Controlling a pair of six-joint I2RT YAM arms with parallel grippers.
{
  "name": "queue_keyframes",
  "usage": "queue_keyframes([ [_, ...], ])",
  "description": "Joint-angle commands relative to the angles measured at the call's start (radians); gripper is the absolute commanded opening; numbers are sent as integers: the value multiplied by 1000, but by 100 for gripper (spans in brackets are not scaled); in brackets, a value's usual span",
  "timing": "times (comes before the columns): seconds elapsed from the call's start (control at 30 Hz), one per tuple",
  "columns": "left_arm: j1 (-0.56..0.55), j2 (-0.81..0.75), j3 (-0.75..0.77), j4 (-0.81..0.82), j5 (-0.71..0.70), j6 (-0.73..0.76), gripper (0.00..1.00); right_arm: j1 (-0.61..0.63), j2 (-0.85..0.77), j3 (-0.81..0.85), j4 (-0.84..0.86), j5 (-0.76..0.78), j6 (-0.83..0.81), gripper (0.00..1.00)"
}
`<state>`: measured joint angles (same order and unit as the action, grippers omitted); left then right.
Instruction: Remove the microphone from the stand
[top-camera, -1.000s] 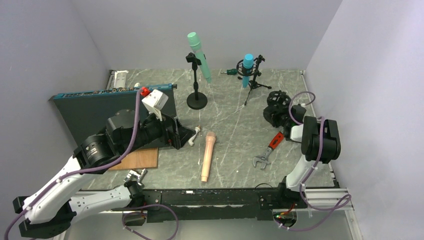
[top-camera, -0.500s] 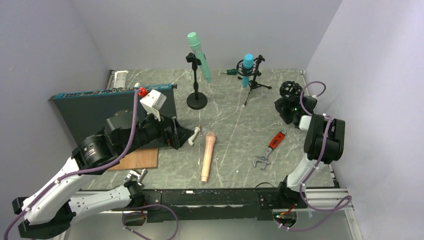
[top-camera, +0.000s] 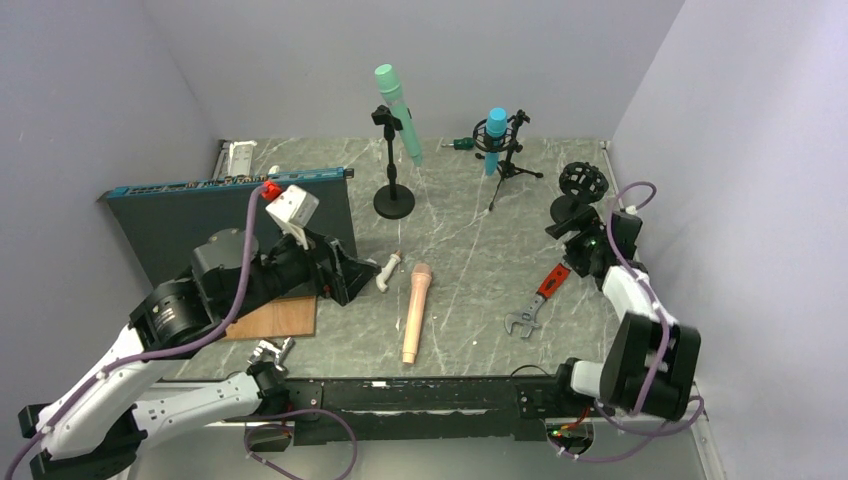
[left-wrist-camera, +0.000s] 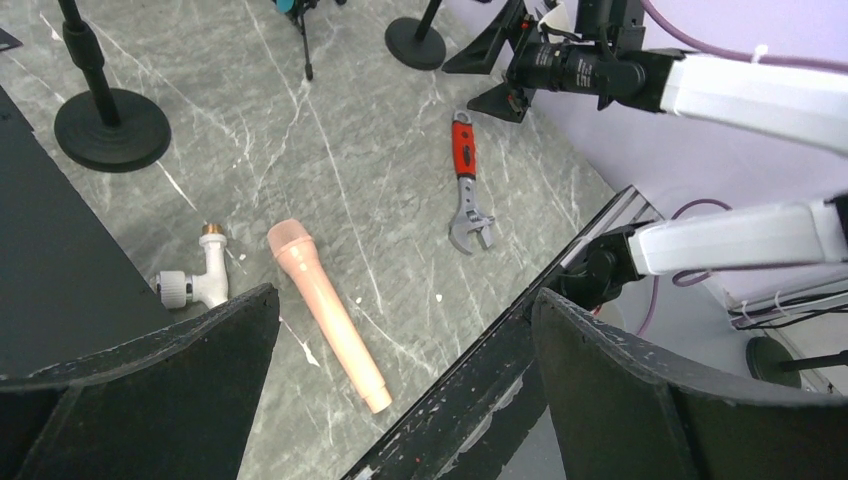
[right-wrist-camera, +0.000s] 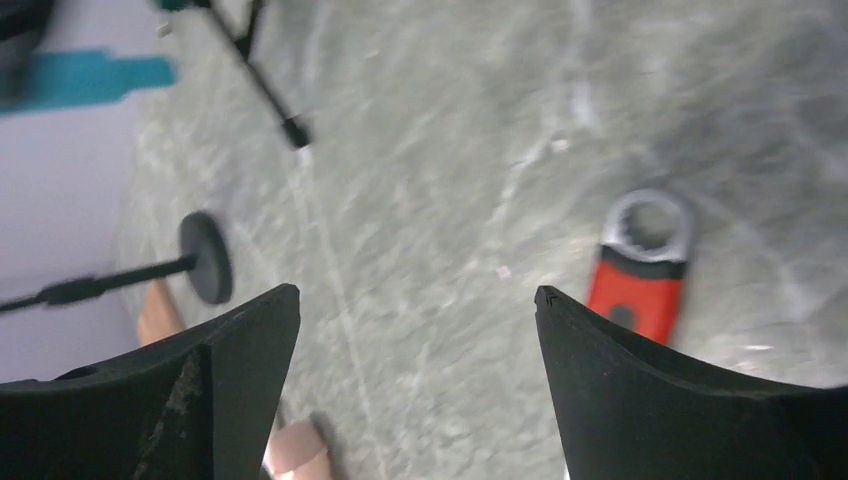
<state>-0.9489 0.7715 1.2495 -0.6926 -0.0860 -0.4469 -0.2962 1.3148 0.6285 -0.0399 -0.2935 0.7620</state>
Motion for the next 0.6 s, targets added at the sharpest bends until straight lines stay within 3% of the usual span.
queue_keyframes([
  [0.0, -4, -20, 5, 45, -2, 19, 99, 127, -173, 16, -72, -1, -28, 91],
  [0.17, -2, -9, 5, 56, 0, 16, 99, 313, -182, 201, -94, 96, -15, 94],
  [0.43, -4, -5, 26, 31, -4, -8, 99, 319, 146, 657, -101, 99, 43, 85],
  [0.57, -3, -3, 44, 0, -22, -12, 99, 314, 283, 802, -111, 130, 101, 80],
])
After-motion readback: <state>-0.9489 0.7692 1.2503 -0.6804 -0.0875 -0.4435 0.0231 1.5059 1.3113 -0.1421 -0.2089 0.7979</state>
